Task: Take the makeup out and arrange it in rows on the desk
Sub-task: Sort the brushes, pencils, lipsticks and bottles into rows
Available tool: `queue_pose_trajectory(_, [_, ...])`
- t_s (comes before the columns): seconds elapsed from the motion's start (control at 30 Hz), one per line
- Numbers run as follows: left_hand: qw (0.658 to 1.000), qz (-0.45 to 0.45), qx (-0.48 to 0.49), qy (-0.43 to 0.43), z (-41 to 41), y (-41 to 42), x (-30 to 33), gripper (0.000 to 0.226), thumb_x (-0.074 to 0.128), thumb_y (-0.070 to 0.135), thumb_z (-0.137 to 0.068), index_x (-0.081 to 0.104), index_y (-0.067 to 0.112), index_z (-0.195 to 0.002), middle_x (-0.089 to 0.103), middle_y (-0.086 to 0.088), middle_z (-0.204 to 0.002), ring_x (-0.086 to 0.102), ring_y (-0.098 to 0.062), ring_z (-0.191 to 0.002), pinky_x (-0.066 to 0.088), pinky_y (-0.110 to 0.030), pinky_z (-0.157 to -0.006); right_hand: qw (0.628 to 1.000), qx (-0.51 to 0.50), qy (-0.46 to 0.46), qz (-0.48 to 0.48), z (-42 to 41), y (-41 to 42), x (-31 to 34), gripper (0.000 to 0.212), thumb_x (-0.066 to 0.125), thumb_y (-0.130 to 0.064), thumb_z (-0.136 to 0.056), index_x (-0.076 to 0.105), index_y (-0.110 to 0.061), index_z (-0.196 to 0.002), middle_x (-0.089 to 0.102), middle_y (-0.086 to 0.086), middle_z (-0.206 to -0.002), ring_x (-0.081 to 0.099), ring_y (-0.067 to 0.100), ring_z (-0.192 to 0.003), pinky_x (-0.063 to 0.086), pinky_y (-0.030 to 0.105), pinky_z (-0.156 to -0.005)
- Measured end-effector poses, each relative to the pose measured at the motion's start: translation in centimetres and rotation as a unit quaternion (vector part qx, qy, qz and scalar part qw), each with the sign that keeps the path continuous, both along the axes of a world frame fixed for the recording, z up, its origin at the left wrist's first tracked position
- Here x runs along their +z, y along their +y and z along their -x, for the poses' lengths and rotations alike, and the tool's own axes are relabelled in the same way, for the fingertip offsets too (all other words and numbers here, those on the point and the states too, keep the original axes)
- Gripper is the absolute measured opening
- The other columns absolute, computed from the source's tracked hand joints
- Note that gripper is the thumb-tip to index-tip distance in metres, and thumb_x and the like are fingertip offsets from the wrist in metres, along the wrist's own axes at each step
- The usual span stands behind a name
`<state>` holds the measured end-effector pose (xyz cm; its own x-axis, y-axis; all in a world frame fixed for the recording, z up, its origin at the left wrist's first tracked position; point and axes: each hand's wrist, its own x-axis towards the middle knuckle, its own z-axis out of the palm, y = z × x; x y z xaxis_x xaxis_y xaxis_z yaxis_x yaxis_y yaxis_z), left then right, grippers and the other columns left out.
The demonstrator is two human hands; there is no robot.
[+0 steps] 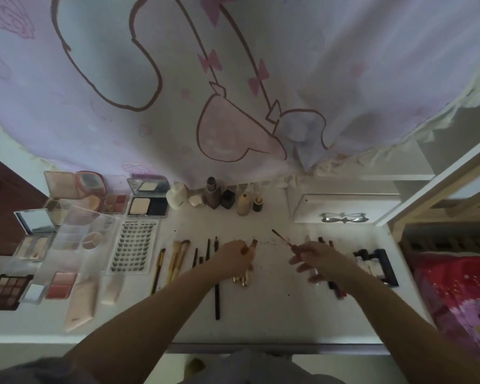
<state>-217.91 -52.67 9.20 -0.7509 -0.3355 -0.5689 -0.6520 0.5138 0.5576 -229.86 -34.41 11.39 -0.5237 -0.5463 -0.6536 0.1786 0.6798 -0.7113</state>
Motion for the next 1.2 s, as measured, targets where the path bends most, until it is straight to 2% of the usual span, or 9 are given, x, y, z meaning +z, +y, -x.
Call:
queue_pose_trajectory(0.1, [0.998, 0.016, 0.053, -0.007, 0.5, 1.8, -1.7, 0.039, 0.042, 0.030, -0.096, 0.050, 0.009, -0.064, 0.056, -0.008, -0.065, 0.054, -0.019, -0.059, 0.045, -0.028, -0.061, 0.997, -0.070, 0.000, -0.019, -3.4, -1.1, -3.7, 0.004, 0.046, -0.021, -0.097, 0.047, -0.017, -0.097, 0.069, 0.002, -0.092, 0.060, 0.014, -0.069, 0.046, 0.023, -0.051])
queue_pose_trajectory(0.23, [0.993, 0.100, 0.036, -0.050, 1.0, 2.6, -3.0, 0.044, 0.039, 0.037, -0.096, 0.064, 0.002, -0.090, 0.067, -0.015, -0.089, 0.065, -0.029, -0.086, 0.052, -0.035, -0.071, 0.991, -0.058, 0.111, -0.051, -6.6, -2.5, -6.6, 0.013, 0.042, -0.027, -0.098, 0.043, -0.014, -0.096, 0.068, 0.003, -0.088, 0.060, 0.012, -0.068, 0.047, 0.023, -0.055])
queue_pose_trajectory(0.5, [0.950, 0.282, -0.089, -0.104, 1.5, 2.4, -4.6, 0.030, 0.038, 0.032, -0.098, 0.058, 0.013, -0.086, 0.064, -0.006, -0.088, 0.061, -0.022, -0.079, 0.042, -0.030, -0.063, 0.956, 0.089, 0.218, -0.174, -8.0, -5.4, -8.6, 0.025, 0.031, -0.040, -0.099, 0.036, -0.017, -0.090, 0.054, 0.001, -0.080, 0.054, 0.021, -0.074, 0.037, 0.030, -0.067])
queue_pose_trajectory(0.6, [0.948, 0.288, -0.093, -0.098, 1.4, 2.2, -4.8, 0.034, 0.034, 0.032, -0.099, 0.055, 0.013, -0.080, 0.064, -0.006, -0.085, 0.056, -0.021, -0.069, 0.043, -0.030, -0.060, 0.945, 0.122, 0.237, -0.188, -7.9, -5.8, -9.0, 0.026, 0.030, -0.038, -0.099, 0.041, -0.015, -0.097, 0.052, -0.002, -0.079, 0.054, 0.019, -0.074, 0.039, 0.031, -0.066])
queue_pose_trajectory(0.7, [0.943, 0.302, -0.114, -0.086, 1.3, 2.1, -4.4, 0.030, 0.036, 0.023, -0.099, 0.062, 0.010, -0.090, 0.065, -0.007, -0.088, 0.062, -0.023, -0.077, 0.047, -0.033, -0.062, 0.944, 0.128, 0.238, -0.190, -7.5, -6.0, -8.9, 0.029, 0.031, -0.043, -0.097, 0.040, -0.015, -0.096, 0.061, 0.004, -0.088, 0.056, 0.021, -0.076, 0.040, 0.030, -0.067])
queue_pose_trajectory(0.83, [0.954, 0.285, -0.095, 0.006, 3.0, 2.9, -3.2, 0.033, 0.033, 0.027, -0.098, 0.060, 0.014, -0.084, 0.060, -0.003, -0.078, 0.053, -0.019, -0.064, 0.036, -0.027, -0.056, 0.943, 0.035, 0.297, -0.143, -3.1, -4.2, -6.8, 0.030, 0.039, -0.043, -0.094, 0.048, -0.015, -0.100, 0.060, 0.002, -0.082, 0.060, 0.023, -0.080, 0.040, 0.029, -0.066])
queue_pose_trajectory(0.93, [0.961, 0.246, -0.112, 0.067, 5.5, 5.4, -3.0, 0.030, 0.031, 0.028, -0.099, 0.057, 0.014, -0.095, 0.063, -0.006, -0.090, 0.055, -0.021, -0.072, 0.034, -0.028, -0.060, 0.926, 0.018, 0.343, -0.155, 2.4, -1.9, -5.6, 0.026, 0.041, -0.034, -0.095, 0.052, -0.011, -0.098, 0.064, 0.006, -0.085, 0.059, 0.023, -0.075, 0.044, 0.030, -0.066])
queue_pose_trajectory(1.1, [0.969, 0.197, -0.147, -0.004, 8.7, 10.5, -5.5, 0.022, 0.039, 0.023, -0.097, 0.056, 0.012, -0.102, 0.064, -0.005, -0.100, 0.063, -0.026, -0.091, 0.039, -0.031, -0.068, 0.918, 0.100, 0.325, -0.202, 7.1, -1.8, -6.6, 0.036, 0.042, -0.037, -0.096, 0.057, -0.004, -0.100, 0.063, 0.012, -0.096, 0.058, 0.023, -0.082, 0.042, 0.029, -0.069])
queue_pose_trajectory(1.2, [0.976, 0.178, -0.119, -0.034, 8.9, 11.5, -6.7, 0.029, 0.034, 0.032, -0.097, 0.057, 0.015, -0.099, 0.064, -0.003, -0.097, 0.064, -0.025, -0.091, 0.039, -0.031, -0.070, 0.906, 0.149, 0.335, -0.212, 7.0, -2.8, -7.8, 0.038, 0.047, -0.039, -0.093, 0.062, -0.004, -0.097, 0.063, 0.010, -0.092, 0.057, 0.023, -0.082, 0.040, 0.029, -0.068])
